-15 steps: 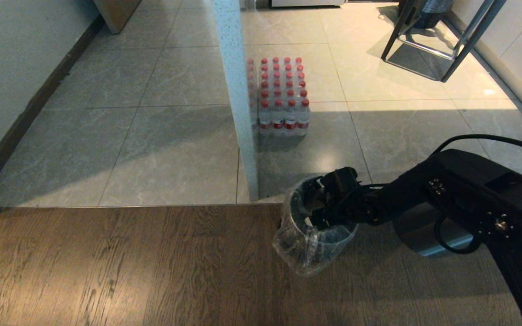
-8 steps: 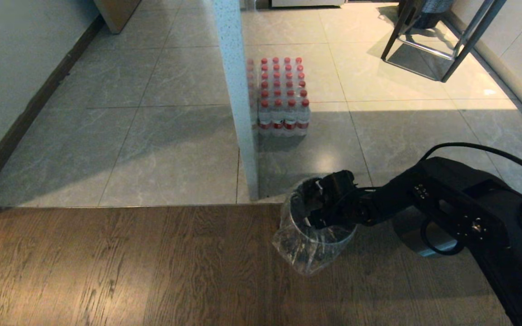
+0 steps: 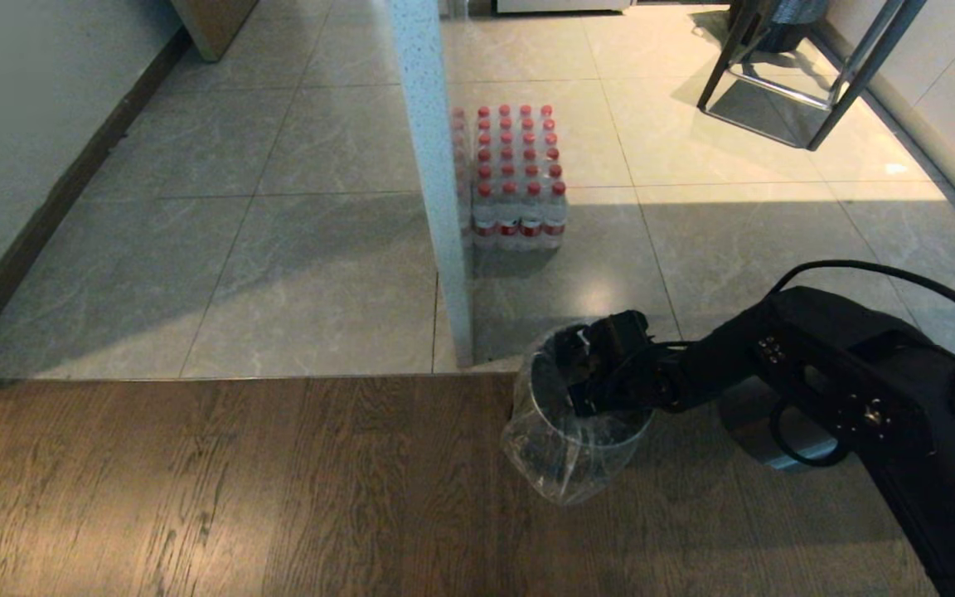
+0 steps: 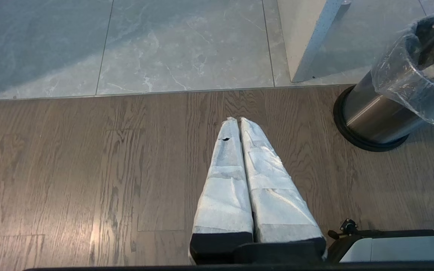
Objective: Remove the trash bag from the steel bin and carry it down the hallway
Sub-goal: Pick up the trash bag
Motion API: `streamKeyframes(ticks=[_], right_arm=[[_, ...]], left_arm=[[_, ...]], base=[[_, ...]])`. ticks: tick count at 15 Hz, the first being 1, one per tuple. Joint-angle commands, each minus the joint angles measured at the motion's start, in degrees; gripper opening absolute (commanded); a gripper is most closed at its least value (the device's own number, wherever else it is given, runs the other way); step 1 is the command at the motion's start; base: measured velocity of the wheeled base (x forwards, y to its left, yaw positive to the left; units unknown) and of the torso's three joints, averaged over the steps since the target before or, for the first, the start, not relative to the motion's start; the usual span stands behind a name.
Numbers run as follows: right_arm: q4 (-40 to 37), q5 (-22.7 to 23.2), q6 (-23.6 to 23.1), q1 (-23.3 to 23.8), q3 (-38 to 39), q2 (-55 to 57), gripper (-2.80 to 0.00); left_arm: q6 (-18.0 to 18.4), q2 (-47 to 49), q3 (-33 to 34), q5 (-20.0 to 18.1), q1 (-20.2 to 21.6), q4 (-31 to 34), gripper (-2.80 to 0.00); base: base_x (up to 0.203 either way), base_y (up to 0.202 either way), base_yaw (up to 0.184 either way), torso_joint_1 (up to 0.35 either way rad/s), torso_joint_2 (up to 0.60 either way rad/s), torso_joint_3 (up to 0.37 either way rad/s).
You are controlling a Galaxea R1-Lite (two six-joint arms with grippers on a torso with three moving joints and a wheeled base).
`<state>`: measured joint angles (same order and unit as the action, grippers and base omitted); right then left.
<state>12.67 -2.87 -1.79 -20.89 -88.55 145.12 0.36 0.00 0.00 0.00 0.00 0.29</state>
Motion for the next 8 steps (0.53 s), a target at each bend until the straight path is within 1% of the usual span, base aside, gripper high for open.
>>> streamKeyframes(ticks=[1,3,5,8], right_arm=[[-0.6,-0.1,2.0,0.0,0.5,-2.4,-2.80],[-2.1,-0.1,3.4,0.0,1.9,-4.7,-2.80],[-2.5,-0.1,3.9,0.0,5.4,-8.1,-2.80],[-4.5,-0.1,6.3,0.0,9.5,-14.7,-2.80]], left_arm=[[0.0,0.0,0.0,0.0,0.0,0.0,-2.80],[0.0,0.0,0.0,0.0,0.0,0.0,-2.80],[0.0,0.0,0.0,0.0,0.0,0.0,-2.80],[0.0,0.0,0.0,0.0,0.0,0.0,-2.80]], base=[[0.000,0.000,0.000,0.000,0.00,0.000],[0.000,0.000,0.000,0.000,0.00,0.000],[0.000,0.000,0.000,0.000,0.00,0.000],[0.000,0.000,0.000,0.000,0.00,0.000]])
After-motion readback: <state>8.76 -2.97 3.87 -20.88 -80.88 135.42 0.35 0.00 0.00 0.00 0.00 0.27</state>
